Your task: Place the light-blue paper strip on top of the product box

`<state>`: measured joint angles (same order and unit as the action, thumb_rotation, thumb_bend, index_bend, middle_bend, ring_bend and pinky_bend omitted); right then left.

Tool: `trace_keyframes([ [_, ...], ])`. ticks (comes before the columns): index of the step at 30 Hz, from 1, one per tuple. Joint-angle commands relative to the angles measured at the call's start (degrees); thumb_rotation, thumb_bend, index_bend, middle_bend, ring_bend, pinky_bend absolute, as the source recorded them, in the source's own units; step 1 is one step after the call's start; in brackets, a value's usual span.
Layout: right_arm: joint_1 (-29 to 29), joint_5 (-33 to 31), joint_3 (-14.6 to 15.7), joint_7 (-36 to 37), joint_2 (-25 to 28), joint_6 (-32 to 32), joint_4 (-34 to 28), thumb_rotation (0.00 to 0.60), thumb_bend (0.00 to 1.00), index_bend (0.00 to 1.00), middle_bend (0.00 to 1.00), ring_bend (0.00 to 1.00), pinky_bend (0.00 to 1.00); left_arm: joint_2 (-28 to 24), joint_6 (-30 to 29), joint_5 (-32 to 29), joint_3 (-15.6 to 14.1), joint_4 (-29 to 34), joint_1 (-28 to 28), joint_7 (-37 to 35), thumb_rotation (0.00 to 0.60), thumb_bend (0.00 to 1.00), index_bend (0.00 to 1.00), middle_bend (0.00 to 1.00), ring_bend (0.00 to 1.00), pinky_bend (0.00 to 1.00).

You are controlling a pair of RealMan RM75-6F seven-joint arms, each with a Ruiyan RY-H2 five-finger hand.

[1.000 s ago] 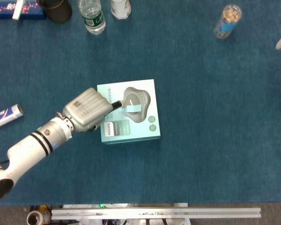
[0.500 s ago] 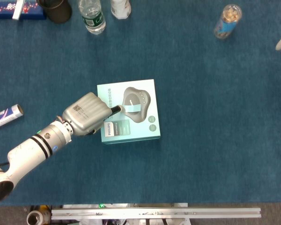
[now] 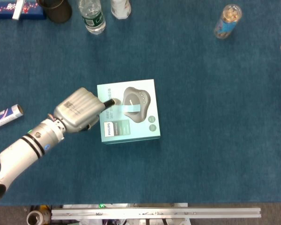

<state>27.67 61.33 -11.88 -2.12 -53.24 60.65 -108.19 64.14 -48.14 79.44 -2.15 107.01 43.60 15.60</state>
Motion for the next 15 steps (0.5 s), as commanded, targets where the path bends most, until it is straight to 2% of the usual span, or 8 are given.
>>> trace_keyframes([
  [1,-1.08,0.84,0.78,-0.81,-0.19,1.54,0.73,0.600,0.63,0.45,0.50,0.65,0.88,-0.94,-3.18,0.77,0.07,-0.82,-2.18,-2.20,0.600,0.73,0.11,0.93,0.94,0.89],
  [3,-2.02,1.25,1.39,-1.27,-0.45,2.80,1.33,0.600,0.61,0.45,0.50,0.64,0.87,-1.37,-5.47,0.71,0.12,-1.43,-3.78,-3.56,0.600,0.65,0.09,0.83,0.83,0.85],
  [5,-3.29,1.53,2.08,-1.52,-0.68,4.26,1.98,0.600,0.56,0.44,0.49,0.60,0.84,-1.67,-8.44,0.15,0.22,-2.45,-6.01,-5.47,0.600,0.50,0.08,0.71,0.69,0.77],
  [8,-5.28,2.03,2.90,-1.67,-1.19,6.82,3.18,0.600,0.45,0.41,0.48,0.53,0.74,-1.66,-12.89,-1.69,0.63,-4.50,-9.56,-8.29,0.600,0.37,0.07,0.53,0.50,0.63],
  [10,-6.78,2.43,3.41,-1.72,-1.98,8.93,4.25,0.600,0.39,0.39,0.47,0.48,0.67,-1.45,-16.08,-3.32,1.07,-6.03,-12.20,-10.36,0.600,0.35,0.07,0.42,0.39,0.55],
  [13,-9.24,3.32,4.37,-1.89,-3.76,12.44,6.03,0.600,0.33,0.37,0.45,0.43,0.62,-0.93,-20.83,-5.28,1.58,-8.30,-16.11,-12.55,0.600,0.34,0.07,0.32,0.29,0.46],
  [15,-11.06,4.14,5.05,-2.36,-5.22,15.24,7.41,0.600,0.30,0.37,0.45,0.42,0.61,-0.32,-24.28,-6.53,1.77,-9.83,-18.86,-12.67,0.600,0.34,0.08,0.29,0.26,0.41],
])
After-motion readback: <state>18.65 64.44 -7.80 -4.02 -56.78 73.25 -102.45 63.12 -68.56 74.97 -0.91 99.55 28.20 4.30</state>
